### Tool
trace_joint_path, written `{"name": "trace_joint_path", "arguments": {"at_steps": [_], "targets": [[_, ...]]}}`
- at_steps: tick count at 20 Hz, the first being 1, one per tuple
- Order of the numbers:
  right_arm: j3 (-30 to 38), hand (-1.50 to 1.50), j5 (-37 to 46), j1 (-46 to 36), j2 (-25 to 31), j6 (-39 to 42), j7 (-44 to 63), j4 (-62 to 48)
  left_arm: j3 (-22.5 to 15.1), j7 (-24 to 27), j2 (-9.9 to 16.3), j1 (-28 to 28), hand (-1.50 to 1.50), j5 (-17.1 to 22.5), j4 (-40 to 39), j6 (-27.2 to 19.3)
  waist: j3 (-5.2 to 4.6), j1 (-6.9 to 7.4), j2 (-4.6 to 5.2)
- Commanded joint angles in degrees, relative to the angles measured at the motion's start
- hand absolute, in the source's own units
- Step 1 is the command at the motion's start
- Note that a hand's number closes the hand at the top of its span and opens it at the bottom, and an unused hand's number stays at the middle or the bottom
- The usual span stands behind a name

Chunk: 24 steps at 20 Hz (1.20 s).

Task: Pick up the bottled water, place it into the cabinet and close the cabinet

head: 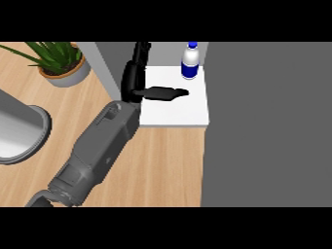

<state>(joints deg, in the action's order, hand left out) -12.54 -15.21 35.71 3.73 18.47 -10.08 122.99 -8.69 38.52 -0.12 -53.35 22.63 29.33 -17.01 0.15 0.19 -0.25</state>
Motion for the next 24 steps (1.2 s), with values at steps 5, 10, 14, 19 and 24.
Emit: {"name": "trace_joint_path", "arguments": {"at_steps": [5,10,14,19,24], "targets": [[-1.45,-1.50,0.41,-0.41,-1.45,-2.79,2.67,2.31,-4.62,-7.08,0.84,15.75,-1.50,2.37,20.90,0.30,-0.14,2.05,-0.67],[-2.30,-1.50,2.20,1.53,-1.28,-2.48,1.19,1.34,-10.75,-13.57,2.03,26.34,-1.50,2.19,38.71,-2.46,-0.10,3.12,-1.12],[1.12,-1.50,-2.54,0.04,1.19,-0.67,2.94,2.83,-15.51,-17.96,3.86,35.97,-1.50,0.15,55.62,-6.93,-0.08,2.22,-0.65],[-1.27,-1.50,0.42,-0.53,1.45,-0.97,3.49,4.63,-20.15,-20.87,9.45,50.43,-1.50,-0.33,73.52,-6.19,-0.12,1.03,-0.22],[-3.48,1.50,5.94,1.03,5.93,4.42,-0.21,2.14,-24.63,-20.75,12.93,59.69,-1.50,-1.91,84.19,-5.90,-0.14,0.34,-0.12]]}}
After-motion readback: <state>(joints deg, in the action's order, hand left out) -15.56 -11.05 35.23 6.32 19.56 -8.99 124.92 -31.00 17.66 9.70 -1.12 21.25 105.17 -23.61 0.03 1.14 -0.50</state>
